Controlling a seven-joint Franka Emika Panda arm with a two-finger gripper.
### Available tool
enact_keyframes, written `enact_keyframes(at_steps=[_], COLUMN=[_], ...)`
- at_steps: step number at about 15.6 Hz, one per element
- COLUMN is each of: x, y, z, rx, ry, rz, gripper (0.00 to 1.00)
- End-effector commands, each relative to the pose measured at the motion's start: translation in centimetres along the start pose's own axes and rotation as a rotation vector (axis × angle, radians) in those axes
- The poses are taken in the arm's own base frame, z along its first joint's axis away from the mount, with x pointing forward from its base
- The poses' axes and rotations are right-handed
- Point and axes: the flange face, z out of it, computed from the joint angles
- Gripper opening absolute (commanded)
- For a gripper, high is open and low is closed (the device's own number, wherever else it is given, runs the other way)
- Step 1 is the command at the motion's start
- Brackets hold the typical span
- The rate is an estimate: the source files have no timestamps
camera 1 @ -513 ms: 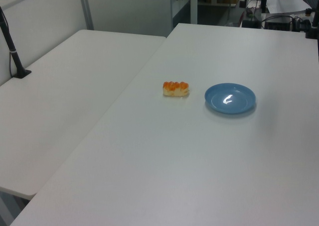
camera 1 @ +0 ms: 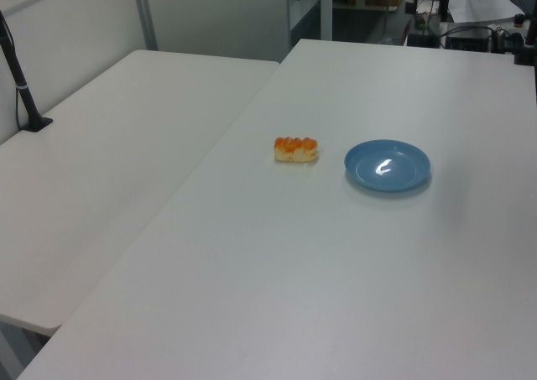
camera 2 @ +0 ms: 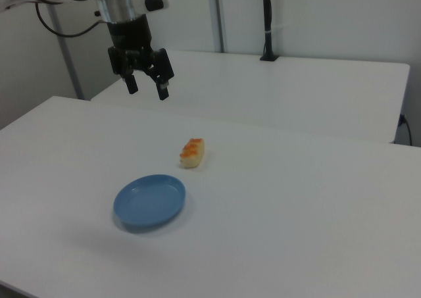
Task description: Put the bread on a plate
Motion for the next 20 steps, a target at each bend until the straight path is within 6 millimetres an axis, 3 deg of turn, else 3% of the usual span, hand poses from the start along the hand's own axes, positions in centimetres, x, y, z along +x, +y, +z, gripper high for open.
enact_keyframes(at_steps=[1, 11, 20], x=[-0.4, 2.2, 1.3], y=[-0.8, -1.6, -1.5], z=[-0.1, 2.9, 2.4], rx=[-0.008, 0.019, 0.02], ry=[-0.01, 0.003, -0.022], rz=[0.002, -0.164, -0.099], gripper=[1.0, 1.0, 1.0])
